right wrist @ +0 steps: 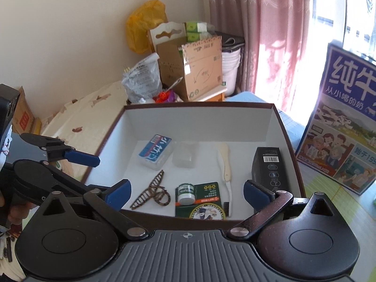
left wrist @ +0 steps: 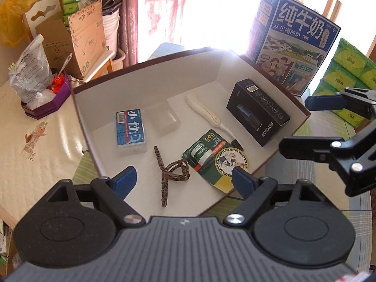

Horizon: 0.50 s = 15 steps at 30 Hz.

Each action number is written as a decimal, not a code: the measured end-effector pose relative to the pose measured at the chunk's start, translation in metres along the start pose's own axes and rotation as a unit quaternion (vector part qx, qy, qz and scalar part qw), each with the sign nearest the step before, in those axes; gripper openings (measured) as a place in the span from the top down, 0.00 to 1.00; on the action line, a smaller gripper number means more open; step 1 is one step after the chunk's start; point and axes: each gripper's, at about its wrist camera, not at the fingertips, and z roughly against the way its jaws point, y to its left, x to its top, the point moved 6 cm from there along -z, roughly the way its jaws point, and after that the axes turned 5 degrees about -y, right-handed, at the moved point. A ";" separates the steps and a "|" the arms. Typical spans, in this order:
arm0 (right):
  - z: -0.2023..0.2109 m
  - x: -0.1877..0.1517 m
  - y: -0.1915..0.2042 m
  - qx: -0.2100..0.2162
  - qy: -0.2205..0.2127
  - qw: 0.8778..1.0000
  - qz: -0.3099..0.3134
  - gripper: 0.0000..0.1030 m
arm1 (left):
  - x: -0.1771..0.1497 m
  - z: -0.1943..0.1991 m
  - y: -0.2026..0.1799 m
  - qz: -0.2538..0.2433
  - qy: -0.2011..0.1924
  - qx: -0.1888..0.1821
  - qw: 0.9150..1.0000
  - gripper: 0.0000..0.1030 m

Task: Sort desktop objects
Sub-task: 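Withdraw both tools from the brown box toward the remaining items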

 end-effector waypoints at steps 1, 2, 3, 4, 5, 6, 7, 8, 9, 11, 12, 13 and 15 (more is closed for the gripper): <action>0.005 -0.001 0.002 0.000 -0.003 1.000 -0.001 0.03 | -0.001 0.005 -0.001 -0.001 -0.003 0.002 1.000 0.17; 0.009 -0.002 0.005 -0.001 -0.007 1.000 -0.001 0.03 | -0.001 0.009 -0.001 -0.002 -0.007 0.004 1.000 0.17; 0.014 -0.003 0.007 -0.001 -0.010 1.000 -0.001 0.03 | -0.002 0.015 -0.002 -0.003 -0.011 0.006 1.000 0.17; 0.019 -0.005 0.009 -0.002 -0.014 1.000 -0.001 0.03 | -0.003 0.021 -0.003 -0.004 -0.015 0.008 1.000 0.17; 0.024 -0.006 0.012 -0.003 -0.017 1.000 -0.002 0.03 | -0.005 0.026 -0.003 -0.003 -0.019 0.009 1.000 0.17; 0.029 -0.008 0.015 -0.003 -0.021 1.000 -0.004 0.03 | -0.006 0.032 -0.004 -0.003 -0.023 0.009 1.000 0.17; 0.035 -0.010 0.017 -0.002 -0.025 1.000 -0.006 0.03 | -0.008 0.037 -0.005 -0.003 -0.026 0.009 1.000 0.17; 0.041 -0.011 0.020 -0.001 -0.030 1.000 -0.006 0.02 | -0.010 0.042 -0.005 -0.002 -0.029 0.008 1.000 0.17; 0.048 -0.013 0.024 -0.001 -0.036 0.999 -0.006 0.02 | -0.012 0.048 -0.006 -0.002 -0.030 0.008 1.000 0.17; 0.061 -0.017 0.030 -0.002 -0.051 0.999 -0.006 0.02 | -0.017 0.058 -0.006 -0.002 -0.035 0.009 0.999 0.17; 0.068 -0.020 0.033 -0.003 -0.057 0.998 -0.007 0.02 | -0.019 0.063 -0.007 -0.002 -0.038 0.010 0.999 0.17; 0.074 -0.022 0.037 -0.003 -0.062 0.998 -0.008 0.02 | -0.022 0.068 -0.008 -0.002 -0.041 0.012 0.999 0.17; 0.087 -0.026 0.043 -0.004 -0.073 0.997 -0.012 0.02 | -0.027 0.080 -0.010 -0.004 -0.048 0.014 0.999 0.17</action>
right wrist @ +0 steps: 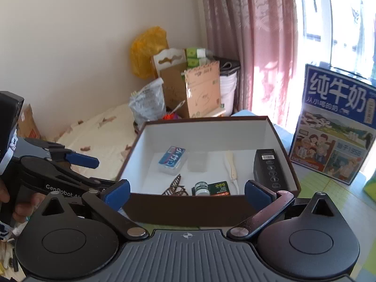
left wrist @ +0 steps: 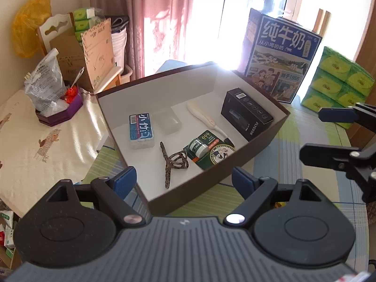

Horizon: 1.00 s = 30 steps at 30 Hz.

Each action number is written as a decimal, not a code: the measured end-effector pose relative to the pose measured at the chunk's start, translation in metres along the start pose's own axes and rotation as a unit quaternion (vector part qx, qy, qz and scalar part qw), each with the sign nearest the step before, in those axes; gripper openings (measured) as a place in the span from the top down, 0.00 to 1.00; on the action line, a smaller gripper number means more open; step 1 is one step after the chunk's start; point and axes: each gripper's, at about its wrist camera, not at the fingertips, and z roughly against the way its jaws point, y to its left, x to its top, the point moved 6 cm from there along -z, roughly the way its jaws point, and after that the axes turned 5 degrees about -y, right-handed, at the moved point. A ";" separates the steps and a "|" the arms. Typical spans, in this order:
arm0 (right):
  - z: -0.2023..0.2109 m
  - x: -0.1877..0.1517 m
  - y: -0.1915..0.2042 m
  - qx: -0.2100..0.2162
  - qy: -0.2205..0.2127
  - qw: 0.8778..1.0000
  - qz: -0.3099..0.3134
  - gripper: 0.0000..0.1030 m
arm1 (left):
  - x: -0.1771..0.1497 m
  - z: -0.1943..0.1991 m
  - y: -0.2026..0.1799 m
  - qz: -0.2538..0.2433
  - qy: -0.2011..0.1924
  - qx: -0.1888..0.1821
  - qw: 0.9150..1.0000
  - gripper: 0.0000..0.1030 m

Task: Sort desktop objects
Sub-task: 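Withdraw both tools from the brown box toward the remaining items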

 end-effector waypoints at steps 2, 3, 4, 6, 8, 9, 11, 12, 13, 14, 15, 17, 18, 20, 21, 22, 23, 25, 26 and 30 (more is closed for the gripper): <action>0.012 -0.003 0.005 0.000 -0.008 1.000 -0.006 0.02 | -0.003 0.011 -0.003 -0.002 -0.006 0.001 1.000 0.17; 0.019 -0.004 0.007 0.000 -0.012 1.000 -0.008 0.02 | -0.005 0.017 -0.005 -0.002 -0.010 0.001 1.000 0.17; 0.024 -0.006 0.008 -0.001 -0.016 1.000 -0.010 0.02 | -0.007 0.023 -0.006 -0.003 -0.013 0.002 1.000 0.17; 0.035 -0.011 0.010 -0.010 -0.020 1.000 -0.014 0.02 | -0.011 0.032 -0.010 -0.004 -0.017 0.002 1.000 0.17; 0.045 -0.017 0.009 -0.017 -0.025 0.999 -0.025 0.02 | -0.015 0.041 -0.014 -0.006 -0.020 0.001 1.000 0.17; 0.050 -0.020 0.009 -0.020 -0.028 0.999 -0.032 0.02 | -0.017 0.046 -0.017 -0.008 -0.022 0.000 1.000 0.17; 0.062 -0.026 0.009 -0.027 -0.037 0.998 -0.048 0.02 | -0.023 0.053 -0.023 -0.014 -0.026 -0.001 1.000 0.17; 0.068 -0.029 0.008 -0.032 -0.041 0.997 -0.056 0.02 | -0.025 0.057 -0.026 -0.016 -0.026 -0.002 1.000 0.17; 0.073 -0.032 0.007 -0.038 -0.046 0.996 -0.066 0.02 | -0.027 0.060 -0.029 -0.017 -0.026 -0.003 1.000 0.17; 0.079 -0.036 0.006 -0.043 -0.047 0.995 -0.075 0.02 | -0.028 0.063 -0.031 -0.017 -0.026 -0.004 0.999 0.17; 0.083 -0.039 0.005 -0.047 -0.049 0.994 -0.082 0.02 | -0.030 0.066 -0.034 -0.017 -0.027 -0.004 0.999 0.17; 0.094 -0.045 0.006 -0.054 -0.052 0.993 -0.090 0.02 | -0.034 0.071 -0.038 -0.020 -0.029 -0.006 0.999 0.17; 0.098 -0.047 0.007 -0.054 -0.052 0.993 -0.091 0.02 | -0.036 0.074 -0.041 -0.021 -0.030 -0.006 0.999 0.17; 0.105 -0.053 0.009 -0.057 -0.049 0.993 -0.093 0.02 | -0.040 0.078 -0.046 -0.023 -0.031 -0.006 0.999 0.17; 0.109 -0.055 0.011 -0.059 -0.048 0.993 -0.094 0.02 | -0.042 0.080 -0.048 -0.023 -0.031 -0.006 0.999 0.17; 0.112 -0.058 0.012 -0.061 -0.047 0.993 -0.093 0.02 | -0.044 0.082 -0.049 -0.023 -0.031 -0.006 0.999 0.17; 0.115 -0.061 0.013 -0.063 -0.045 0.993 -0.093 0.02 | -0.047 0.084 -0.051 -0.023 -0.031 -0.005 0.999 0.17; 0.119 -0.067 0.015 -0.069 -0.042 0.992 -0.093 0.02 | -0.051 0.087 -0.052 -0.022 -0.029 -0.005 0.999 0.17; 0.122 -0.070 0.016 -0.069 -0.040 0.992 -0.094 0.02 | -0.054 0.088 -0.053 -0.021 -0.028 -0.005 0.999 0.17; 0.129 -0.082 0.022 -0.072 -0.032 0.993 -0.091 0.02 | -0.064 0.092 -0.051 -0.019 -0.020 0.003 1.000 0.17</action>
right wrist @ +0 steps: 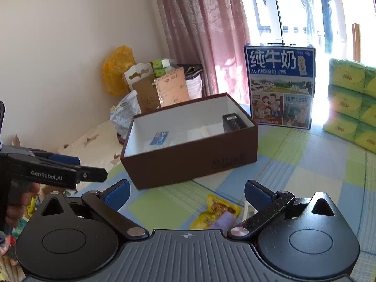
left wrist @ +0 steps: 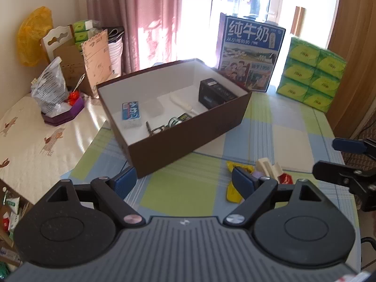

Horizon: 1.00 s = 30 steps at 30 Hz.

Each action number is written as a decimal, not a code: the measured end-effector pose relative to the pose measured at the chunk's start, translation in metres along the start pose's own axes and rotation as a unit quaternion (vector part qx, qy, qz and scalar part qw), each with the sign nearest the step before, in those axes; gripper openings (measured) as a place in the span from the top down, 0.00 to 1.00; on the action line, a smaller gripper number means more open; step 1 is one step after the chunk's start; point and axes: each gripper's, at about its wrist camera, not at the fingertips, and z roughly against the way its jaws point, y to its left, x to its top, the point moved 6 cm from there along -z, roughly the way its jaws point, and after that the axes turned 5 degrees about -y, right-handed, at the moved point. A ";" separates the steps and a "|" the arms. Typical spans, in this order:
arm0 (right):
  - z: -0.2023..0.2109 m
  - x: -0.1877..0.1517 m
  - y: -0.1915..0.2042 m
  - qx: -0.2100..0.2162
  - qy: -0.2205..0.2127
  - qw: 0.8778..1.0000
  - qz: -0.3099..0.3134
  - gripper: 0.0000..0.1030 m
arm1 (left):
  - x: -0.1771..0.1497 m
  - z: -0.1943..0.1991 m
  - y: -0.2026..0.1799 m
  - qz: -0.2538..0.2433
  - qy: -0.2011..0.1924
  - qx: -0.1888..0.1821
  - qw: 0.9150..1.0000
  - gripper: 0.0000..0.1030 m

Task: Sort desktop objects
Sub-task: 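Withdraw both tools from the brown box toward the remaining items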

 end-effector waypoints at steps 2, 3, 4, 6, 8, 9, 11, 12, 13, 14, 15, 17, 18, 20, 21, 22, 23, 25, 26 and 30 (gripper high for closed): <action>0.004 -0.006 0.003 -0.002 0.004 1.000 0.005 0.02 | -0.004 0.003 0.002 0.001 0.003 0.003 1.000 0.17; 0.006 -0.009 0.004 -0.002 0.006 1.000 0.006 0.02 | -0.007 0.004 0.002 0.002 0.004 0.004 1.000 0.17; 0.007 -0.013 0.005 -0.003 0.009 1.000 0.008 0.02 | -0.009 0.005 0.002 0.002 0.005 0.005 1.000 0.17; 0.008 -0.020 0.007 -0.006 0.018 1.000 0.013 0.02 | -0.013 0.007 0.001 0.001 0.008 0.004 1.000 0.17; 0.010 -0.028 0.008 -0.014 0.028 0.999 0.017 0.02 | -0.018 0.008 0.000 0.001 0.012 0.004 1.000 0.17; 0.011 -0.033 0.008 -0.017 0.033 0.999 0.019 0.02 | -0.021 0.008 0.000 0.000 0.015 0.004 1.000 0.17; 0.014 -0.041 0.006 -0.026 0.042 0.999 0.019 0.02 | -0.027 0.007 -0.002 -0.002 0.023 0.002 1.000 0.17; 0.015 -0.045 0.005 -0.030 0.047 0.998 0.017 0.02 | -0.030 0.006 -0.003 -0.003 0.027 0.002 1.000 0.17; 0.017 -0.049 0.004 -0.034 0.052 0.998 0.015 0.02 | -0.033 0.005 -0.003 -0.004 0.031 0.002 1.000 0.17; 0.018 -0.053 0.002 -0.038 0.057 0.998 0.013 0.02 | -0.036 0.004 -0.004 -0.005 0.035 0.002 0.999 0.17; 0.018 -0.056 0.000 -0.042 0.062 0.997 0.011 0.02 | -0.040 0.003 -0.005 -0.006 0.039 0.002 0.999 0.17; 0.020 -0.062 -0.005 -0.048 0.071 0.996 0.004 0.02 | -0.046 0.000 -0.007 -0.007 0.047 -0.001 0.999 0.17; 0.021 -0.064 -0.007 -0.052 0.073 0.996 0.001 0.02 | -0.049 -0.001 -0.008 -0.008 0.051 -0.002 0.999 0.17; 0.023 -0.068 -0.010 -0.059 0.075 0.995 -0.001 0.02 | -0.053 -0.003 -0.011 -0.010 0.056 -0.006 0.998 0.17; 0.023 -0.069 -0.011 -0.064 0.077 0.995 -0.001 0.02 | -0.054 -0.005 -0.014 -0.011 0.058 -0.009 0.998 0.17; 0.024 -0.071 -0.013 -0.070 0.080 0.994 0.000 0.02 | -0.055 -0.006 -0.016 -0.012 0.060 -0.013 0.998 0.17; 0.024 -0.073 -0.015 -0.076 0.082 0.994 0.002 0.02 | -0.057 -0.007 -0.018 -0.013 0.062 -0.017 0.998 0.17; 0.024 -0.078 -0.019 -0.091 0.090 0.992 0.003 0.02 | -0.059 -0.008 -0.023 -0.017 0.061 -0.026 0.998 0.17; 0.024 -0.080 -0.022 -0.100 0.094 0.991 0.002 0.02 | -0.059 -0.010 -0.026 -0.020 0.059 -0.032 0.998 0.17; 0.025 -0.089 -0.032 -0.124 0.103 0.987 -0.001 0.02 | -0.061 -0.015 -0.037 -0.030 0.058 -0.056 0.996 0.17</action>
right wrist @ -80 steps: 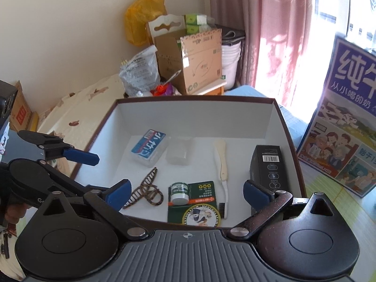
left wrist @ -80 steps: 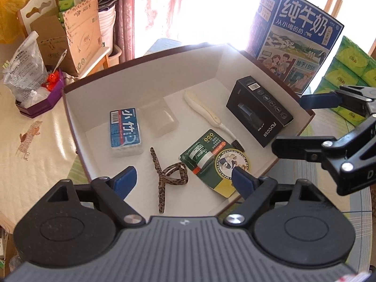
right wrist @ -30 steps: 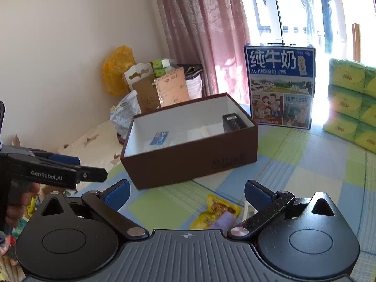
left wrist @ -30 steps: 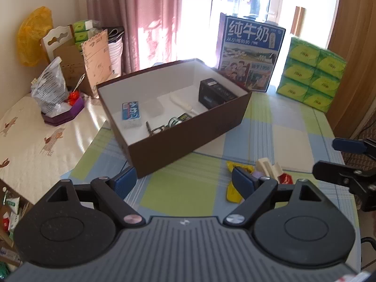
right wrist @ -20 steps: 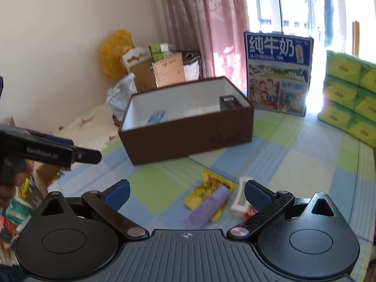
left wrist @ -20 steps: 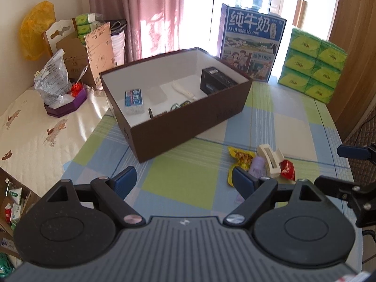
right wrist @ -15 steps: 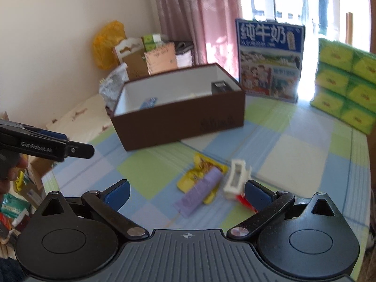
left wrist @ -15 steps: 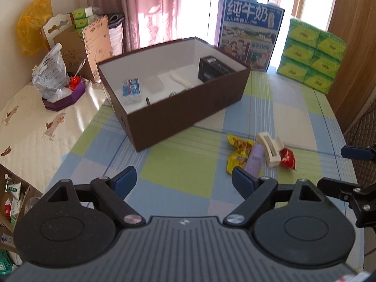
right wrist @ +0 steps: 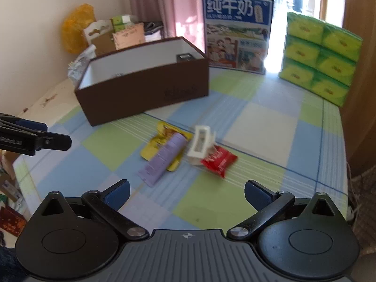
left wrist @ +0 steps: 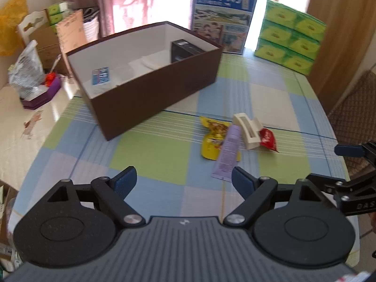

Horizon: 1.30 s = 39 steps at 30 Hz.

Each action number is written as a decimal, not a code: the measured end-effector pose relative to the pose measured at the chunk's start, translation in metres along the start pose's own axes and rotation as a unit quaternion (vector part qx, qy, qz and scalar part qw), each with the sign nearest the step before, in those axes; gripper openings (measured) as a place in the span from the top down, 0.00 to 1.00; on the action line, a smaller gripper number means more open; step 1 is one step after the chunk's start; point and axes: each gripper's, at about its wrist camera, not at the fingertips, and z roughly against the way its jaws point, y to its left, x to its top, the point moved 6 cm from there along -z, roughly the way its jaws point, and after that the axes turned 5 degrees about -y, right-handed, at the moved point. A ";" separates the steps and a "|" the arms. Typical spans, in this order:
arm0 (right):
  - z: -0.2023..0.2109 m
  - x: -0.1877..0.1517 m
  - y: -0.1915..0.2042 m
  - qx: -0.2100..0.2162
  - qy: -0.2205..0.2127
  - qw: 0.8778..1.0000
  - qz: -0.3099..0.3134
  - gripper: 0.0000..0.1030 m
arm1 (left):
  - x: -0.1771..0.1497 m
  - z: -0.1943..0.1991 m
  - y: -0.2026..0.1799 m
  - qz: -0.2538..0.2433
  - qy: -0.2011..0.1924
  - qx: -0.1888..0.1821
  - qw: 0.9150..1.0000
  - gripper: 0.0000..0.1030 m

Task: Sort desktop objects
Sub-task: 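Withdraw both tools from the brown box toward the remaining items, then lower the left tool onto the purple tube and grasp it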

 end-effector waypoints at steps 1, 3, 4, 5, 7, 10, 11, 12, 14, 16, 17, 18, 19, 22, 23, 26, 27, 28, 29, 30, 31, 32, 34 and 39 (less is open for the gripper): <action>-0.001 -0.002 -0.002 -0.003 0.002 1.000 -0.004 0.02 | -0.001 -0.002 -0.003 -0.003 0.000 -0.005 1.000 0.17; -0.003 -0.005 -0.008 -0.006 0.004 1.000 -0.011 0.02 | 0.000 -0.007 -0.009 -0.011 0.001 -0.012 1.000 0.18; -0.004 -0.006 -0.010 -0.009 0.006 1.000 -0.015 0.02 | 0.000 -0.009 -0.011 -0.015 0.001 -0.016 1.000 0.18; -0.005 -0.007 -0.012 -0.012 0.007 1.000 -0.019 0.02 | 0.000 -0.012 -0.014 -0.019 0.000 -0.020 1.000 0.18; -0.008 -0.009 -0.017 -0.018 0.014 0.999 -0.028 0.02 | 0.001 -0.017 -0.019 -0.027 0.000 -0.029 0.999 0.18; -0.014 -0.013 -0.024 -0.030 0.023 0.999 -0.039 0.02 | 0.002 -0.026 -0.025 -0.037 0.001 -0.043 0.998 0.20; -0.016 -0.015 -0.026 -0.034 0.027 0.998 -0.042 0.02 | 0.002 -0.029 -0.027 -0.041 0.001 -0.048 0.998 0.21; -0.019 -0.016 -0.028 -0.038 0.031 0.998 -0.046 0.02 | 0.002 -0.032 -0.029 -0.045 0.002 -0.053 0.998 0.22; -0.024 -0.019 -0.033 -0.046 0.041 0.997 -0.055 0.02 | 0.003 -0.040 -0.033 -0.054 0.005 -0.063 0.997 0.25; -0.028 -0.023 -0.039 -0.056 0.048 0.995 -0.063 0.02 | 0.003 -0.049 -0.038 -0.063 0.010 -0.072 0.995 0.25; -0.030 -0.024 -0.041 -0.059 0.051 0.995 -0.068 0.02 | 0.003 -0.053 -0.040 -0.068 0.011 -0.078 0.995 0.26; -0.032 -0.026 -0.044 -0.063 0.054 0.994 -0.073 0.02 | 0.004 -0.058 -0.043 -0.073 0.013 -0.083 0.994 0.28; -0.033 -0.028 -0.048 -0.068 0.057 0.993 -0.078 0.02 | 0.005 -0.063 -0.046 -0.079 0.015 -0.088 0.993 0.30; -0.036 -0.032 -0.057 -0.082 0.065 0.990 -0.095 0.02 | 0.006 -0.080 -0.054 -0.094 0.022 -0.105 0.990 0.33; -0.037 -0.034 -0.060 -0.087 0.067 0.989 -0.100 0.02 | 0.007 -0.085 -0.057 -0.098 0.025 -0.110 0.989 0.35; -0.038 -0.038 -0.069 -0.100 0.073 0.985 -0.118 0.02 | 0.008 -0.104 -0.065 -0.114 0.031 -0.120 0.986 0.38; -0.038 -0.039 -0.072 -0.104 0.074 0.984 -0.123 0.02 | 0.009 -0.110 -0.067 -0.120 0.033 -0.122 0.985 0.38; -0.039 -0.040 -0.074 -0.108 0.076 0.983 -0.129 0.02 | 0.010 -0.117 -0.069 -0.125 0.034 -0.123 0.984 0.38; -0.039 -0.042 -0.077 -0.112 0.077 0.981 -0.136 0.02 | 0.011 -0.123 -0.071 -0.129 0.036 -0.123 0.983 0.39; -0.040 -0.042 -0.079 -0.115 0.078 0.980 -0.141 0.02 | 0.012 -0.130 -0.073 -0.134 0.040 -0.124 0.982 0.40; -0.040 -0.043 -0.082 -0.119 0.080 0.979 -0.147 0.02 | 0.012 -0.137 -0.075 -0.138 0.043 -0.124 0.982 0.42; -0.041 -0.044 -0.084 -0.122 0.080 0.978 -0.151 0.02 | 0.013 -0.143 -0.077 -0.141 0.046 -0.125 0.981 0.44; -0.042 -0.045 -0.086 -0.128 0.083 0.976 -0.159 0.02 | 0.014 -0.155 -0.079 -0.144 0.054 -0.124 0.980 0.47; -0.045 -0.048 -0.091 -0.137 0.088 0.972 -0.170 0.02 | 0.013 -0.181 -0.080 -0.130 0.080 -0.119 0.981 0.59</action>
